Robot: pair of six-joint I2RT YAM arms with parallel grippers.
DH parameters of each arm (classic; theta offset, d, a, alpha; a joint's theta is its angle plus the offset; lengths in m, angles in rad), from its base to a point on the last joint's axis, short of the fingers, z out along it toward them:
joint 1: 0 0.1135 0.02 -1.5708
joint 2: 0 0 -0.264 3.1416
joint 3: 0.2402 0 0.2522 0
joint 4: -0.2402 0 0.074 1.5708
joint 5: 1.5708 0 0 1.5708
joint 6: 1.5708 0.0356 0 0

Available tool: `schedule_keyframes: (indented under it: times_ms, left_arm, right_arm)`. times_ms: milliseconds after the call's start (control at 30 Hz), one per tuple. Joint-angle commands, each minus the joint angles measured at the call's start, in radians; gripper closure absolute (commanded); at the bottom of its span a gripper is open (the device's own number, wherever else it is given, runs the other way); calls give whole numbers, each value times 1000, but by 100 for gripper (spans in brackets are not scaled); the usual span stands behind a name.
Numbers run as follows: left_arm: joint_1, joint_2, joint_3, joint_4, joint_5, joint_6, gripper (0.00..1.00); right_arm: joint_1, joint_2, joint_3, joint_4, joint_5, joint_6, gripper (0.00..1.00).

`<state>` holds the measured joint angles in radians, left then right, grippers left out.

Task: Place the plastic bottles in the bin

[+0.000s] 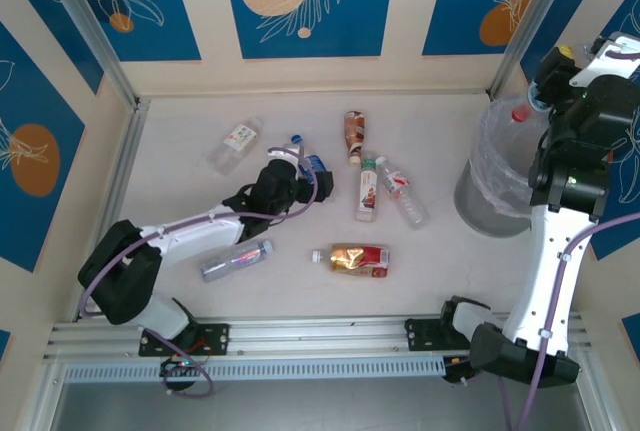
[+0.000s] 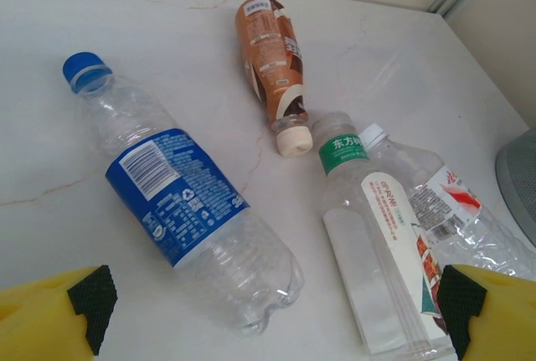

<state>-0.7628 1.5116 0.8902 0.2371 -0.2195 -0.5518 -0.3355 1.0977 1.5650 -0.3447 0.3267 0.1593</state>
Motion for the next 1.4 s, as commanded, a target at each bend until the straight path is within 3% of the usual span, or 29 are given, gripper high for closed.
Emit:
schedule_keyframes:
  times_ms: [0,367,533,1000,1200,1367]
  left_arm:
    - [8,26,52,-26,38,-14,1]
    - [23,30,65,-66,63,-62,0]
    - [30,27,71,-95,53,-67,1]
    - [44,24,64,-138,37,-98,0]
    - [61,1,35,-164,6,-130,0]
    - [72,-19,25,-203,-22,-144,0]
  right_arm:
    - [-27,18,4,-110,53,-8,48]
    - [38,17,-85,-133,178,-93,49]
    - [60,31,-135,-177,245,-89,44]
    - [46,82,-314,-128,239,-19,37]
    - [40,127,-320,-136,246,4,30]
    - [40,136,-289,-173,230,39,18]
